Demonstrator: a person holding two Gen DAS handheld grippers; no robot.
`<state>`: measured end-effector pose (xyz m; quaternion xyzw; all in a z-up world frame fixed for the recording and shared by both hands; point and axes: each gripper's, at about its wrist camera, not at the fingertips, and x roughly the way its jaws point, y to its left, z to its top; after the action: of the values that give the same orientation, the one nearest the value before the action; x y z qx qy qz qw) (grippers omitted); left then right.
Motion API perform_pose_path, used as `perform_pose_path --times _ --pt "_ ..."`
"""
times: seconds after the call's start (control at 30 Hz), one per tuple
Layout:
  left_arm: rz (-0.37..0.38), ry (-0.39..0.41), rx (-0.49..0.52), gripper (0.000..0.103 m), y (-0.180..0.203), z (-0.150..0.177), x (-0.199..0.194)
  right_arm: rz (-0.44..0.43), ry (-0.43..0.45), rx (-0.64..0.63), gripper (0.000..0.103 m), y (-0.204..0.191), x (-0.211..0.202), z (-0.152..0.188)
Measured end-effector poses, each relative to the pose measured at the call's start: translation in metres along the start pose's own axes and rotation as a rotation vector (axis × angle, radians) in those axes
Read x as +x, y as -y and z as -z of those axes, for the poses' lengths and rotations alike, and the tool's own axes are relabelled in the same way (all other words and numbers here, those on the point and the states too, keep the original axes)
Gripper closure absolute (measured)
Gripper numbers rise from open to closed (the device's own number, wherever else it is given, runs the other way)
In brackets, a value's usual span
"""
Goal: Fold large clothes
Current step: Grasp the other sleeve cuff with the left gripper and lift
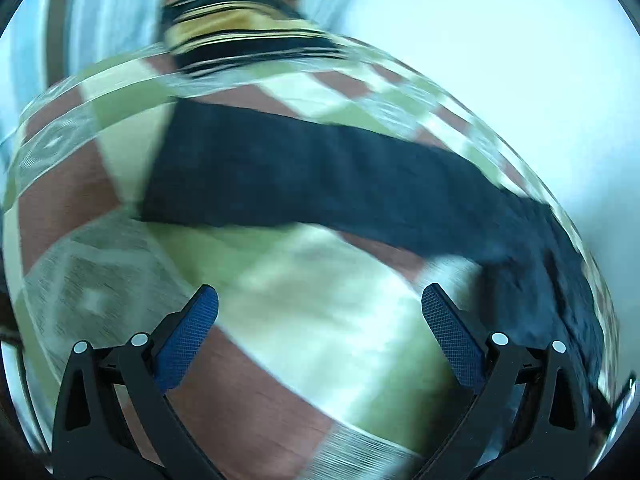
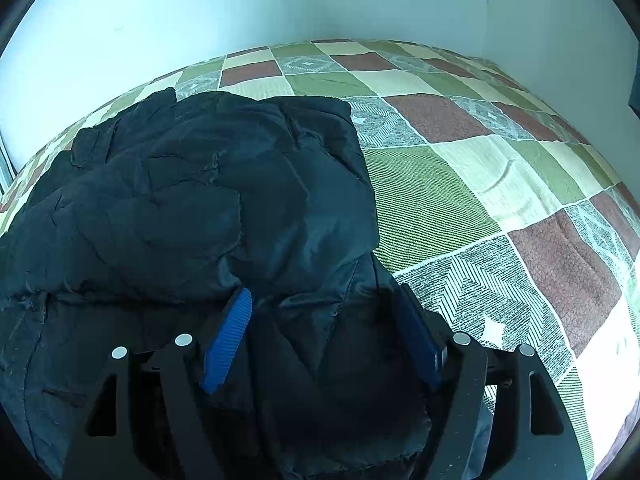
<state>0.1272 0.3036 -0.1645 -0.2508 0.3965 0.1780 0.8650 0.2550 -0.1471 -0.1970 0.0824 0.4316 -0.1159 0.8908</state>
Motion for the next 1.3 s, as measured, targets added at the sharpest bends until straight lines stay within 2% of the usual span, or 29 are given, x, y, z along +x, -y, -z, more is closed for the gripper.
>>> perform_pose_path --times 0.07,0.1,0.33,0.4,0.43,0.47,0.5,0.53,0.57,0.63,0.73,0.83,0.93,1.07,1.3 --pt "-0.032 0.001 -0.039 0.004 -0.024 -0.006 0.008 0.001 -0.001 0.0 0.03 0.0 0.0 0.0" --pt "-0.038 -0.004 -0.071 0.009 -0.039 -0.011 0.014 0.0 0.0 0.0 0.03 0.0 0.0 0.0" --pt "0.079 0.045 -0.198 0.012 -0.071 -0.038 0.029 0.003 0.002 -0.002 0.03 0.001 -0.001 0.001" --pt "0.087 0.063 -0.232 0.021 -0.078 -0.044 0.034 0.002 0.002 -0.002 0.03 0.001 -0.001 0.001" --pt "0.073 0.068 -0.233 0.029 -0.079 -0.047 0.036 0.003 0.002 -0.001 0.029 0.001 -0.001 0.001" --pt "0.065 0.071 -0.229 0.042 -0.08 -0.048 0.036 0.002 0.002 -0.002 0.029 0.001 -0.001 0.001" --pt "0.062 0.069 -0.226 0.047 -0.081 -0.049 0.038 0.003 0.002 -0.002 0.029 0.002 -0.001 0.001" --pt "0.057 0.066 -0.226 0.056 -0.082 -0.048 0.039 0.003 0.002 -0.003 0.029 0.002 -0.001 0.001" --pt "0.064 0.071 -0.226 0.07 -0.083 -0.048 0.039 0.003 0.002 -0.003 0.029 0.002 -0.001 0.001" --pt "0.088 0.063 -0.232 0.09 -0.088 -0.047 0.041 0.002 0.002 -0.003 0.028 0.002 -0.001 0.001" --pt "0.071 0.07 -0.231 0.093 -0.085 -0.047 0.036 0.0 0.002 -0.003 0.028 0.003 -0.001 0.0" --pt "0.033 0.107 -0.166 0.095 -0.067 -0.049 0.021 -0.002 0.003 -0.001 0.028 0.005 -0.001 0.0" --pt "0.035 0.157 -0.107 0.095 -0.043 -0.055 0.003 -0.004 0.005 0.001 0.028 0.007 -0.002 0.0" --pt "0.104 0.199 -0.064 0.095 -0.011 -0.064 -0.018 -0.011 0.007 0.007 0.028 0.009 -0.003 0.001" --pt "0.25 0.198 0.071 0.096 0.086 -0.061 -0.035 -0.02 0.01 0.014 0.028 0.009 -0.003 0.001"
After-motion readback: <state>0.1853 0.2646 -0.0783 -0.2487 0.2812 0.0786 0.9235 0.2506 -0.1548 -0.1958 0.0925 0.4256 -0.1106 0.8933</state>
